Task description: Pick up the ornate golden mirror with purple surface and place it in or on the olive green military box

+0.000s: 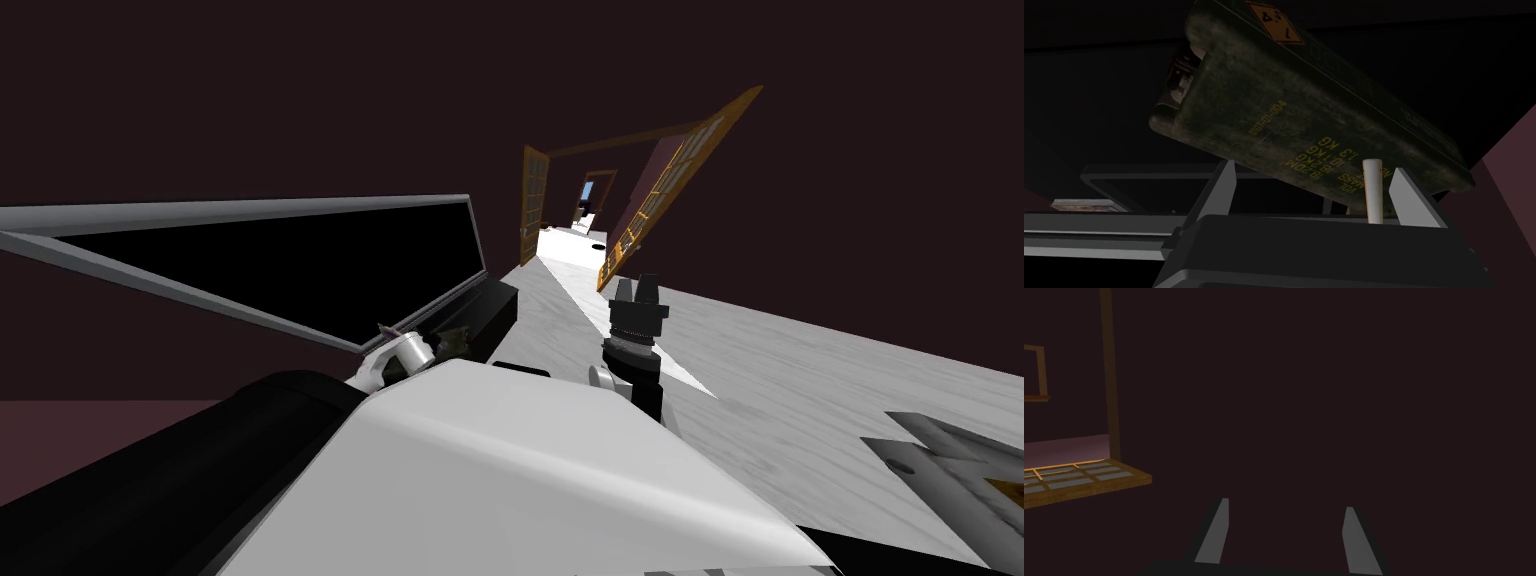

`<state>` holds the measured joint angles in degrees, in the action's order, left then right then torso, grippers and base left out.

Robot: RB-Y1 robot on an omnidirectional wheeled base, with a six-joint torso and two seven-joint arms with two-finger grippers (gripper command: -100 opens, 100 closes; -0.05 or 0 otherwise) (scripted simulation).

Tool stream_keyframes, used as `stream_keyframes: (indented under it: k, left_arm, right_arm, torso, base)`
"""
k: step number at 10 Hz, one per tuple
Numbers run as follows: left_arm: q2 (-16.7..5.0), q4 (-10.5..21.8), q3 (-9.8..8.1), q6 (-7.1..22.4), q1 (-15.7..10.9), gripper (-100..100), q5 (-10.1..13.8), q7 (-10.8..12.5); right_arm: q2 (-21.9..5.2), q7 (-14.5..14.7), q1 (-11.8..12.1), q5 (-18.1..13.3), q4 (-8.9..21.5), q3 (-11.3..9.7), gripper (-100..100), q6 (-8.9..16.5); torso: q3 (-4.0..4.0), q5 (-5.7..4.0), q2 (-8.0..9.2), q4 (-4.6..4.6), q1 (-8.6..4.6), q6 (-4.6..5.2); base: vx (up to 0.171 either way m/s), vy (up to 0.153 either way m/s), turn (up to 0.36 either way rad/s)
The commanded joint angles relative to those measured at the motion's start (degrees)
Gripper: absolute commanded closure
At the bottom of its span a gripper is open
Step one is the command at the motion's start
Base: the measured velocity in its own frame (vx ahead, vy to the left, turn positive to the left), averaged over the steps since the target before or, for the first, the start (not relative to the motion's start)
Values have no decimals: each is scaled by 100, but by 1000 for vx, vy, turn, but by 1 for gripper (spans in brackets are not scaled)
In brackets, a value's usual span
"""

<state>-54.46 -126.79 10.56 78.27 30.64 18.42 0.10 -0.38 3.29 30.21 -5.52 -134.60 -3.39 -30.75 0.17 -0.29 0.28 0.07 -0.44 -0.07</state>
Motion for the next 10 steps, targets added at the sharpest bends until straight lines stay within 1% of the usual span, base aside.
stream_keyframes:
  k: [1,2,3,4,5,6,7,8,10]
  left_arm:
    - [-54,286,286,-286,-17,-100,49,286]
    - [-54,462,313,-451,-17,-100,49,446]
    - [-54,559,313,-612,-17,-100,49,471]
    - [-54,559,313,-771,-17,-100,49,471]
    - [-54,559,313,-867,-17,-100,49,471]
    - [-340,829,599,-1071,105,-100,323,766]
    - [-490,899,741,-1187,105,-100,383,915]
    - [-490,1002,881,-1296,105,-100,383,1097]
    - [-490,1311,1178,-1674,105,-100,383,1417]
  right_arm:
    - [0,0,0,0,0,0,0,0]
    - [-1,0,1,0,0,1,0,0]
    - [-1,0,2,0,0,1,0,0]
    - [-1,0,2,0,0,1,0,0]
    - [-1,0,2,0,0,1,0,0]
    - [-1,0,2,0,0,1,0,0]
    - [0,0,-1,0,0,-1,0,0]
    - [0,0,-1,0,0,-1,0,0]
    - [-1,0,1,0,0,1,0,0]
  torso:
    - [0,0,0,0,0,0]
    - [-10,5,-18,-4,20,-2]
    - [-18,7,-32,-7,30,-2]
    - [-22,8,-38,-8,31,-1]
    - [-23,7,-40,-9,29,-1]
    - [-23,6,-39,-9,27,-1]
    - [-8,0,-9,-4,-11,5]
    - [4,-4,9,1,-15,5]
    - [-8,5,-14,-2,20,-4]
  base:
    - [-25,0,-16]
    - [8,15,23]
    - [13,13,3]
    - [10,7,-5]
    - [6,1,-2]
    - [-102,-115,-345]
    - [-148,-113,-470]
    - [-88,-51,-298]
    - [-11,-2,20]
